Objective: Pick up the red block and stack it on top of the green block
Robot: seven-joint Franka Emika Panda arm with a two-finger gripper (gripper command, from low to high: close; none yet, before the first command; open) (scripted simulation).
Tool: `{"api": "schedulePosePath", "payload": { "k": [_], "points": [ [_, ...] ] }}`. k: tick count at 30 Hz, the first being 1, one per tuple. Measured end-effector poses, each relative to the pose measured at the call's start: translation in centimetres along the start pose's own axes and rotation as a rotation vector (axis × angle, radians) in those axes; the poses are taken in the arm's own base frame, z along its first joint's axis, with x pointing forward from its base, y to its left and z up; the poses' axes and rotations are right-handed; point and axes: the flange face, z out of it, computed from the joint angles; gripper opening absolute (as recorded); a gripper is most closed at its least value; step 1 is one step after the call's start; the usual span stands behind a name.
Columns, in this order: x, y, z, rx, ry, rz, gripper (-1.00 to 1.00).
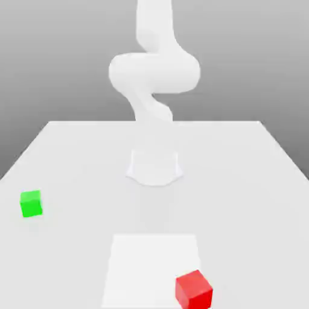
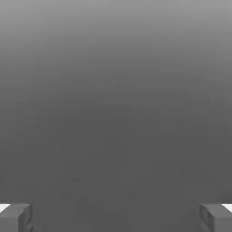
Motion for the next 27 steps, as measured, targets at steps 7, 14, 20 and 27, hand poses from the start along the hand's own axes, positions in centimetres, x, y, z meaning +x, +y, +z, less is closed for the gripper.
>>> {"api": "schedulePosePath", "payload": {
  "k": [7, 14, 20, 27],
  "points": [
    [-2.4, 0.1, 13.6, -0.110, -0.172, -0.104, 0.00],
    [-7.7, 2.4, 25.9, -0.215, -0.337, -0.210, 0.00],
    [-14.0, 5.9, 34.8, -0.304, -0.480, -0.310, 0.00],
    [-21.4, 11.9, 43.0, -0.394, -0.612, -0.396, 0.00]
  ]
}}
